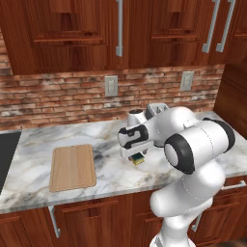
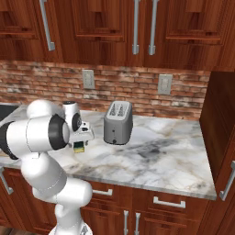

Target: Pick up the sponge from the counter and clean the cutting board by briefly scrubbing or pressing down on the cutting board. Once finished, release the sponge.

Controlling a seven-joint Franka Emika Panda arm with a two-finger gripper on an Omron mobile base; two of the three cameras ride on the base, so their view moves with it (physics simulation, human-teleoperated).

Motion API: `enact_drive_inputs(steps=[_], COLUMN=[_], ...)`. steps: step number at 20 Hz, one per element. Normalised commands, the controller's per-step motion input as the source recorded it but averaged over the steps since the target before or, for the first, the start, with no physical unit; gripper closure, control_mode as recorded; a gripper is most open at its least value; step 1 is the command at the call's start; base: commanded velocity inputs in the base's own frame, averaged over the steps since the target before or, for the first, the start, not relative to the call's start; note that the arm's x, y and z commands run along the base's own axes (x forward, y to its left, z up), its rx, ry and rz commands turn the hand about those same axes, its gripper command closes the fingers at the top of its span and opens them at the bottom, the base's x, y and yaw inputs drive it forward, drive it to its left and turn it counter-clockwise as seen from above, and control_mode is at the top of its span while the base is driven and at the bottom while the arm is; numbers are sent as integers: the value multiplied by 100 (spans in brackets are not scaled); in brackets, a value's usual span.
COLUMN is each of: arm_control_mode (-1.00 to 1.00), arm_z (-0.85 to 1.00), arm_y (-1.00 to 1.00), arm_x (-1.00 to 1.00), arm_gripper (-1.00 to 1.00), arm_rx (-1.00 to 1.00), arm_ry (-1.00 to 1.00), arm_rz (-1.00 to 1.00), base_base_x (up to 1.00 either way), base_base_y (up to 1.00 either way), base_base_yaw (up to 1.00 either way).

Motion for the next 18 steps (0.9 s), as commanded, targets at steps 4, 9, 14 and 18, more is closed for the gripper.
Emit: enact_drive_inputs(steps=[4, 9, 14, 18], arm_control_mode=[-100, -100, -100, -100], arm_z=[-12, -19, -21, -2], arm_y=[0, 0, 0, 0], arm_x=[15, 9, 2, 0], arm_gripper=[-100, -100, -100, 100], arm_rx=[0, 0, 0, 0], arm_ry=[0, 0, 0, 0], arm_rz=[0, 0, 0, 0], base_base_x=[0, 0, 0, 0], base_base_y=[0, 0, 0, 0], base_base_yaw=[0, 0, 0, 0])
